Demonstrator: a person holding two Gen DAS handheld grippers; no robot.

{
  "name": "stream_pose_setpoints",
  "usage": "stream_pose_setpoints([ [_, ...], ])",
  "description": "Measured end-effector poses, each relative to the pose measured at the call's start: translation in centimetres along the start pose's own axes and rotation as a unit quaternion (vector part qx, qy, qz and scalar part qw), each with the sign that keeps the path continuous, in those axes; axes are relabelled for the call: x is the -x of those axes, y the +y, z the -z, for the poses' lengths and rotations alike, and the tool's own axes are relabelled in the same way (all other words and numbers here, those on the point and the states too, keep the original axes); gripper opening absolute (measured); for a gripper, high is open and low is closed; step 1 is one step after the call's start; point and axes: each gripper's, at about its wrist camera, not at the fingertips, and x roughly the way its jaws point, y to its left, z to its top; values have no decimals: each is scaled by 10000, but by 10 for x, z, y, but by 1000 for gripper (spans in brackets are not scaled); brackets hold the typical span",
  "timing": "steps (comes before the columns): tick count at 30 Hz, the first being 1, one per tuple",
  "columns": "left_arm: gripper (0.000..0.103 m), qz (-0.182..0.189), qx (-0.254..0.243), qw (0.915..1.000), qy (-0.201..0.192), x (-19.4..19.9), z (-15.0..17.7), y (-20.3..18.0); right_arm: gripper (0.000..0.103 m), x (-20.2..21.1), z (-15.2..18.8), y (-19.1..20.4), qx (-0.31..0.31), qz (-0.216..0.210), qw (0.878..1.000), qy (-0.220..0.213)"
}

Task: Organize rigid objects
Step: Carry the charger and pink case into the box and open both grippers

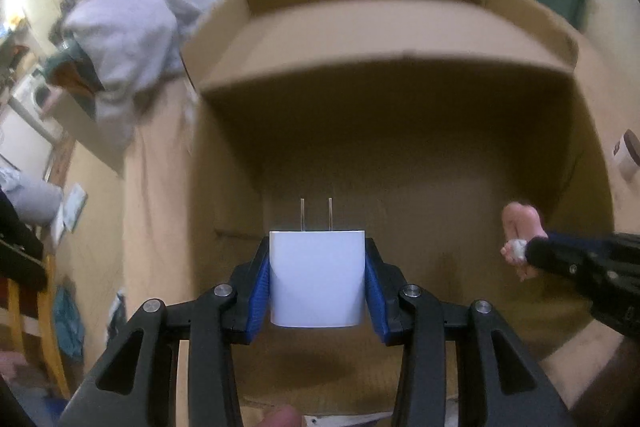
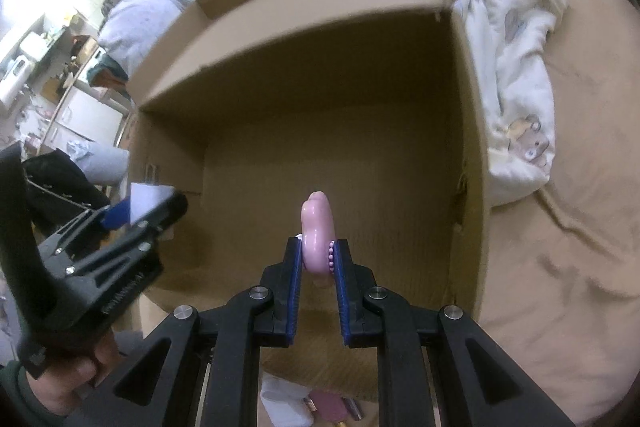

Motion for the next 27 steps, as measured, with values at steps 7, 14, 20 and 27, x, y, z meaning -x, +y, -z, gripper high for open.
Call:
stream_pose_setpoints([
  [7,38,-227,-103,9994,227,-14,10,-7,18,-14,4,2,152,274,9995,109],
  [14,38,-396,-261,9980,427,-28,17,-11,18,-26,5,12,213,372,9989,202],
  [20,38,-445,-191,9980,405,-31,16,-6,18,-30,3,12,196,397,9987,253],
  [27,38,-465,-288,9975,444,-34,18,-9,18,-24,2,13,231,434,9987,117],
])
